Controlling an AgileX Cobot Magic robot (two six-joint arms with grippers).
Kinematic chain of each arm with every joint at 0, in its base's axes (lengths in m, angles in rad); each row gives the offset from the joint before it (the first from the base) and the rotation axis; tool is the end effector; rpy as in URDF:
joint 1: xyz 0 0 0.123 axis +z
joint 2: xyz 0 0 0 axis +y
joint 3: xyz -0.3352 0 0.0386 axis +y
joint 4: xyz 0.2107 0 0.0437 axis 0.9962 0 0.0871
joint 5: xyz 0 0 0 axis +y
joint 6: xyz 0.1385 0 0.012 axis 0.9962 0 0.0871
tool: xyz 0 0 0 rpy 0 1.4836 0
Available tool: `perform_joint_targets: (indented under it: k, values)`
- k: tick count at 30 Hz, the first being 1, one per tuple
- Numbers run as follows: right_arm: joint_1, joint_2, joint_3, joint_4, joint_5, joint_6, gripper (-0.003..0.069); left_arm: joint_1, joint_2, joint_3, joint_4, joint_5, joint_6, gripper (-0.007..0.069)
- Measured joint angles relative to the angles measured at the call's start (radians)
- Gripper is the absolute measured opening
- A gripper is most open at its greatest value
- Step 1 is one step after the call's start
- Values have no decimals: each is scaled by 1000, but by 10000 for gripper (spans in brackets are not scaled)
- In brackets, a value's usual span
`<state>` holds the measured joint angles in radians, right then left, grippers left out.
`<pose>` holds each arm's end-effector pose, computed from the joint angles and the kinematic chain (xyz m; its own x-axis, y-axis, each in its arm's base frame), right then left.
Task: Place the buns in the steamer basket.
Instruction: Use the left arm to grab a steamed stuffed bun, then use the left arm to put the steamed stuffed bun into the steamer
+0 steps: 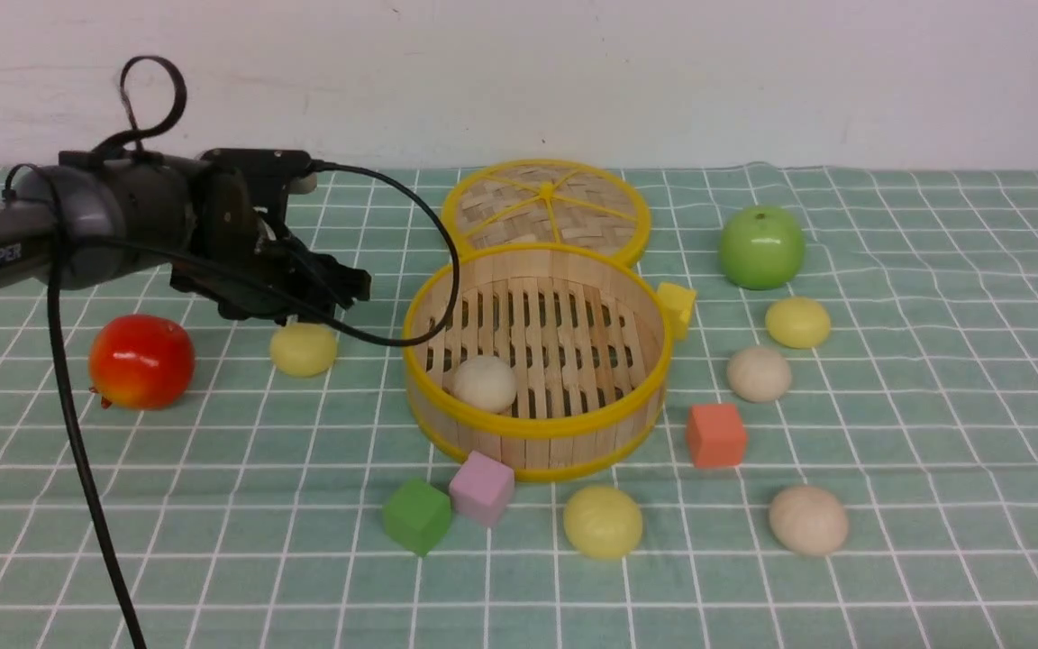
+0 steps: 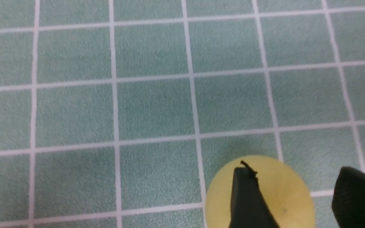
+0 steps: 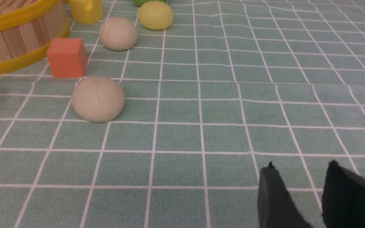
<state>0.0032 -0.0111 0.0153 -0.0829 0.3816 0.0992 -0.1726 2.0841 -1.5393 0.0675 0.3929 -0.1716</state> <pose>0.0081 -0.0043 0.1599 -0.2924 0.0213 -0.9561 0.0328 0.9994 0.0122 0.4860 -0.0811 0.2198 -0.7524 0.0205 -0.6584 0.0733 0.9959 -0.0527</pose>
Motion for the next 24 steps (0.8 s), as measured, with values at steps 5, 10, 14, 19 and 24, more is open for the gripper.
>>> perform_joint_targets:
  k: [5, 10, 14, 19, 24]
  values:
    - [0, 0, 0, 0, 0, 0, 240, 0, 25, 0, 2, 3, -21, 344]
    - [0, 0, 0, 0, 0, 0, 240, 0, 32, -1, 4, 4, -22, 248]
    - [0, 0, 0, 0, 0, 0, 240, 0, 31, -1, 5, 9, -22, 109]
    - [0, 0, 0, 0, 0, 0, 240, 0, 6, -1, 5, 41, -22, -10]
    - [0, 0, 0, 0, 0, 0, 240, 0, -93, -1, -59, 71, -23, -13]
